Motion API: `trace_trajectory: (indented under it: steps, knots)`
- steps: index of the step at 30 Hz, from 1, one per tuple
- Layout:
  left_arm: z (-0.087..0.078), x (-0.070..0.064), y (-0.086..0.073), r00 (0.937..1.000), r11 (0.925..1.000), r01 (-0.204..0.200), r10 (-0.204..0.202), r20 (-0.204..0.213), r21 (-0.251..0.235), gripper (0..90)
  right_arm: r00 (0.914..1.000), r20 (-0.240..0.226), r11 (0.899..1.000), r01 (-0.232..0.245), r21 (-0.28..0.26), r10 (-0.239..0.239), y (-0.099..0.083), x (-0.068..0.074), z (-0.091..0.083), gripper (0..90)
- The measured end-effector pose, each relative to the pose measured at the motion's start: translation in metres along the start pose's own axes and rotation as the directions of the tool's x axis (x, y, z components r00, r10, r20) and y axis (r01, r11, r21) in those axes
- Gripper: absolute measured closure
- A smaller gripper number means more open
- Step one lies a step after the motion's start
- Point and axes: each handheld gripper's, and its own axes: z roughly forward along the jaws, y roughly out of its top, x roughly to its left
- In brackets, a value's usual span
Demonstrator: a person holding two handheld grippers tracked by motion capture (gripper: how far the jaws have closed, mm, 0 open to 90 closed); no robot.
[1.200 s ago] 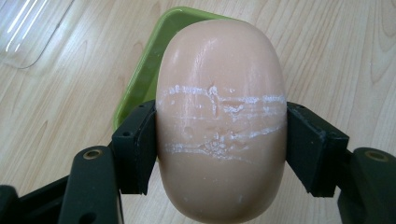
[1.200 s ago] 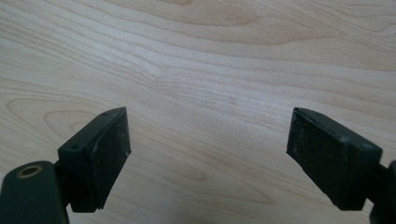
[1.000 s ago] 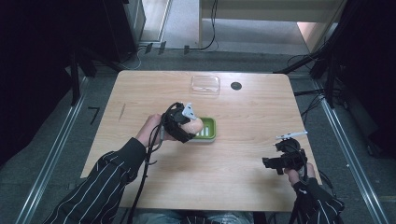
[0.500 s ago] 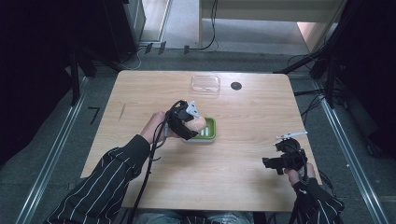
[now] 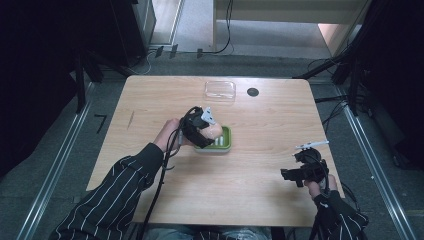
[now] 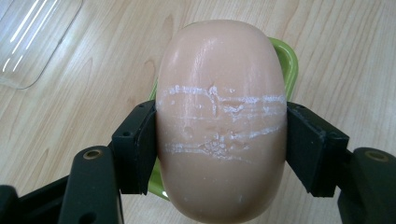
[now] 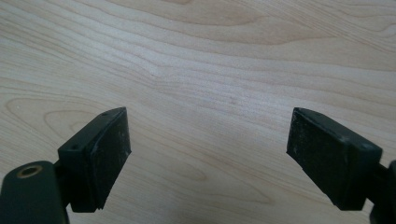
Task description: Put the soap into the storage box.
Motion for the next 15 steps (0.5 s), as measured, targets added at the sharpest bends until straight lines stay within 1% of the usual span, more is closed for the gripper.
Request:
trace_trajectory:
  steps: [2,3,4,5,7,8,11,15]
  knots:
    - [0.001,0.001,0.000,1.0000,1.0000,-0.005,0.005,0.000,0.008,33.7,1.0000,0.002,1.000,-0.002,0.001,0.002,0.000,0.000,0.000,14.1]
    - [0.002,0.003,-0.001,1.0000,1.0000,-0.003,0.003,-0.003,-0.002,33.7,1.0000,0.001,1.000,-0.003,0.001,0.003,0.000,0.000,0.000,14.1]
    - [0.002,0.003,-0.001,1.0000,1.0000,-0.003,0.003,-0.003,-0.002,33.7,1.0000,0.001,1.000,-0.003,0.001,0.003,0.000,0.000,0.000,14.1]
    - [0.003,0.003,-0.001,0.9999,0.9999,0.010,-0.010,0.001,-0.007,33.7,1.0000,0.001,1.000,-0.003,0.000,0.003,0.000,0.000,0.000,14.1]
    - [0.005,0.004,-0.002,1.0000,1.0000,0.000,0.000,-0.002,-0.003,33.7,1.0000,0.001,1.000,-0.001,0.001,0.001,0.000,0.000,0.000,14.2]
    - [0.007,0.004,-0.002,0.9999,0.9999,0.010,-0.010,0.000,-0.011,33.7,1.0000,0.002,1.000,-0.001,0.001,0.001,0.000,0.000,0.000,14.1]
    - [0.009,0.005,-0.003,1.0000,1.0000,0.008,-0.008,0.001,-0.006,33.6,1.0000,0.002,1.000,0.001,0.000,-0.001,0.000,0.000,0.000,14.1]
    - [0.011,0.006,-0.003,1.0000,0.9999,0.009,-0.009,0.000,-0.012,33.7,1.0000,0.002,1.000,0.001,0.000,-0.001,0.000,0.000,0.000,14.1]
